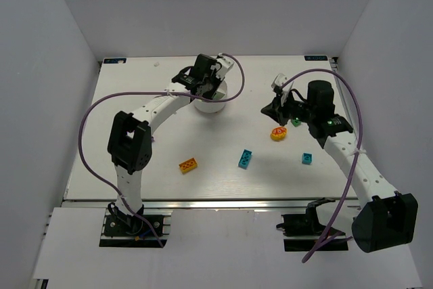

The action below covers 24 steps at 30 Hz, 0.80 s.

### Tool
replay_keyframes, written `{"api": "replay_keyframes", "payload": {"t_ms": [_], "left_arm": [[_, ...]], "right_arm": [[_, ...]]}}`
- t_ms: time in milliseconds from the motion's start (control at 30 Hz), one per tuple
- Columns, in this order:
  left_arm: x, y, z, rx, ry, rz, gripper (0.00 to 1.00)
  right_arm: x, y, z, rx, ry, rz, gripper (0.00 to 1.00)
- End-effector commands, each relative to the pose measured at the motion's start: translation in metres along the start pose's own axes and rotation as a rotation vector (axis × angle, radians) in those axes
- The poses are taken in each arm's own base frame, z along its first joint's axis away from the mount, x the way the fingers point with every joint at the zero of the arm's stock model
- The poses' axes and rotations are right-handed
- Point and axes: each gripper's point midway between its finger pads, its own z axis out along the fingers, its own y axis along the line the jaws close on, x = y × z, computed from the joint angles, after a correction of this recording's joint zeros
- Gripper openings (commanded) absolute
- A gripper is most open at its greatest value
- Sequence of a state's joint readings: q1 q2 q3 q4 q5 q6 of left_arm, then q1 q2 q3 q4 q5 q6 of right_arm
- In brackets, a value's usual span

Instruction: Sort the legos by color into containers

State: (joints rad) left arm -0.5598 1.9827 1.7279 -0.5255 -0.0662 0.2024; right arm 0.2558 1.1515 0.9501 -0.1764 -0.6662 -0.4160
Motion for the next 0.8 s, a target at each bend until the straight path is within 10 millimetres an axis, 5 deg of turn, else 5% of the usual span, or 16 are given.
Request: {"api": "replay_keyframes", "payload": {"t_ms": [0, 133, 267, 533, 600, 667, 700, 733, 767], "left_arm": [[-0.011, 0.011, -0.003, -0.065, -0.034, 0.022, 0.13], [-0.009, 0.015, -0.002, -0.089, -0.026, 0.014, 0.29], [-0.007, 0.014, -0.001, -0.088, -0.018, 0.004, 0.47], [-0.022, 0.013, -0.017, -0.075, -0.056, -0.048, 0.53], [-0.033, 0.015, -0.029, -0.081, -0.093, -0.088, 0.47], [-0.048, 0.019, -0.059, -0.092, -0.160, -0.147, 0.23], [-0.052, 0.022, -0.069, -0.096, -0.193, -0.249, 0.10], [-0.065, 0.026, -0.103, -0.084, -0.269, -0.295, 0.00], [-0.043, 0.020, -0.107, -0.074, -0.250, -0.325, 0.00]], "right_arm": [[-0.013, 0.003, -0.004, -0.018, -0.052, -0.024, 0.06], [-0.012, 0.003, -0.005, -0.025, -0.055, -0.020, 0.13], [-0.012, 0.005, -0.005, -0.045, -0.059, -0.019, 0.33], [-0.009, 0.001, -0.008, -0.040, -0.049, -0.003, 0.48], [-0.008, -0.013, -0.009, 0.033, -0.042, 0.056, 0.49], [0.003, -0.047, -0.013, 0.218, -0.007, 0.147, 0.45], [0.009, -0.057, -0.014, 0.280, 0.010, 0.239, 0.38], [0.031, -0.079, -0.016, 0.383, 0.074, 0.308, 0.28], [0.033, -0.089, -0.016, 0.415, 0.095, 0.341, 0.18]]}}
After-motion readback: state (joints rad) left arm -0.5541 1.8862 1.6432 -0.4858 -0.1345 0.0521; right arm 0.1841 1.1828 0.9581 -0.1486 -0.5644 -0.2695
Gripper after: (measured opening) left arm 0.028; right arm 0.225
